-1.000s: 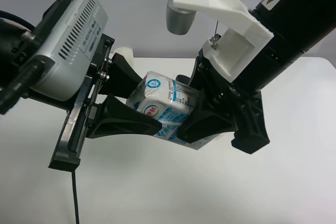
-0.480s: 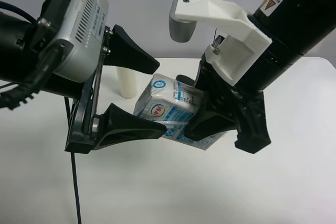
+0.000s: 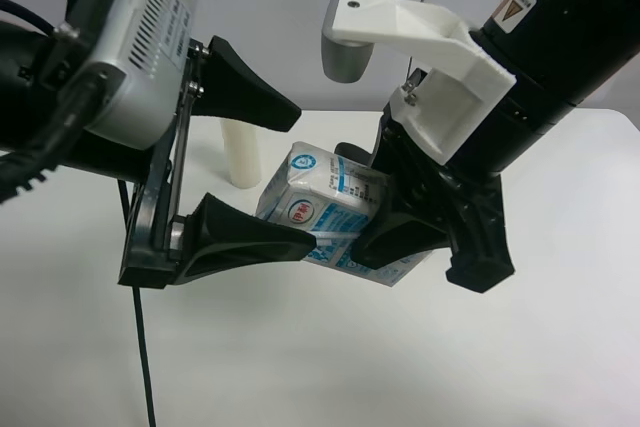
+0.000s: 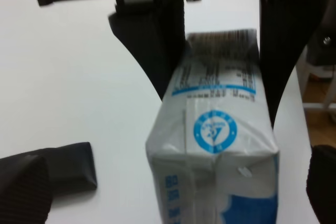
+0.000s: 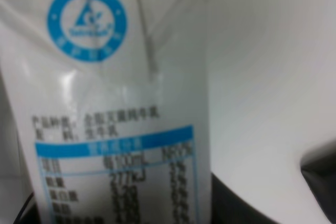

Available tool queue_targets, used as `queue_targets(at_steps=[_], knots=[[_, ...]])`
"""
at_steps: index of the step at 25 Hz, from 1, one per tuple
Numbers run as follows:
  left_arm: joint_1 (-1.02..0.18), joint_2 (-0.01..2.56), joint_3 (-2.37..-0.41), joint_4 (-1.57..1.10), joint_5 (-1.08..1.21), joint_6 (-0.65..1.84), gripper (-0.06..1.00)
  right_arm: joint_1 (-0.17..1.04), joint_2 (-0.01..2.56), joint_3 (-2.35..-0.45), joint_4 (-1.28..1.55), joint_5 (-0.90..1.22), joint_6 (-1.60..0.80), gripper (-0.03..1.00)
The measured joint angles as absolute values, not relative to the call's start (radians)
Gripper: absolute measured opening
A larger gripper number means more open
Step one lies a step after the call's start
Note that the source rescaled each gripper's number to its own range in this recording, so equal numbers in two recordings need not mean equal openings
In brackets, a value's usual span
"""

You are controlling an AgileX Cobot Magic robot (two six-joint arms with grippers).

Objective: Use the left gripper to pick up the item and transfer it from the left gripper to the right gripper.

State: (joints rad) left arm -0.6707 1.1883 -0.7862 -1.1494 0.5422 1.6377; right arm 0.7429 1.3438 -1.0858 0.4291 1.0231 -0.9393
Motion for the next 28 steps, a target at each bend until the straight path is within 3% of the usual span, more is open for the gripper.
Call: queue_targets(at_steps=[9,28], knots=[[-0.671,1.061,-0.786,-1.051,0.498,1.475,0.99,0.743,1.344,-1.086,0.429,1.023,-0.939,0.00],[-0.671,0.735,-0.786,-0.351,0.685,0.505,0.99,0.743,1.344,-1.086,0.429,1.023,-0.939,0.00]])
